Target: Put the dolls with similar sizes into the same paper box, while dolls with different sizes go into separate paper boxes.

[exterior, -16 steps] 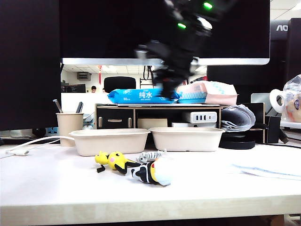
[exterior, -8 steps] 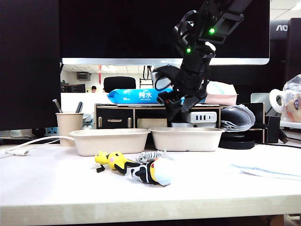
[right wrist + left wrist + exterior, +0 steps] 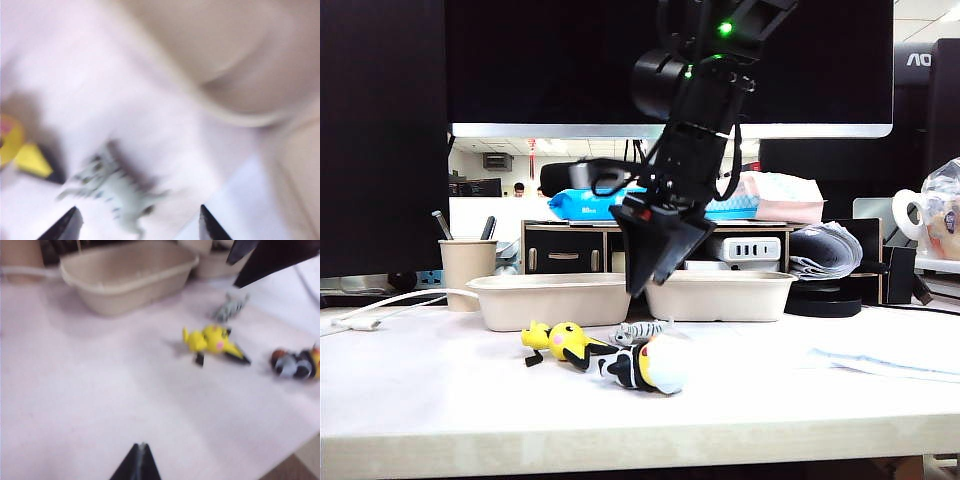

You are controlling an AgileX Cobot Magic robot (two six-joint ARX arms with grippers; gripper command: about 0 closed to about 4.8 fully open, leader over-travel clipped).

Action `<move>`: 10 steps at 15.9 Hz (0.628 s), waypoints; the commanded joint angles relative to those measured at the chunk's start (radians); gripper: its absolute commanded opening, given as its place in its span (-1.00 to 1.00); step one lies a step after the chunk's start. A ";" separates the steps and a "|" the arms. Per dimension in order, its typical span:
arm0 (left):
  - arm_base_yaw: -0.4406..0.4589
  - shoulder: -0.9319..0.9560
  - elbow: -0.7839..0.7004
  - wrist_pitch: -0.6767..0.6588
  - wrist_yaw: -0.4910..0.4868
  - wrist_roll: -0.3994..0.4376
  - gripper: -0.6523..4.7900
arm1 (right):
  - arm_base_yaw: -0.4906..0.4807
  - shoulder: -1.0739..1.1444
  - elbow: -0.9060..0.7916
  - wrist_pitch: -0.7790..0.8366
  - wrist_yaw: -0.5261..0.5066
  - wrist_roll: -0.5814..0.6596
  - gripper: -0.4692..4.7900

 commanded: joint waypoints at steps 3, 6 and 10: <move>-0.002 0.050 0.001 0.017 -0.001 -0.003 -0.78 | 0.005 0.025 0.002 -0.003 -0.116 -0.061 0.34; -0.040 0.050 0.001 0.013 -0.002 -0.003 -0.78 | 0.024 0.055 0.002 0.010 -0.106 -0.129 0.35; -0.048 0.050 0.001 0.013 -0.002 -0.003 -0.78 | 0.027 0.092 0.002 0.002 -0.047 -0.143 0.34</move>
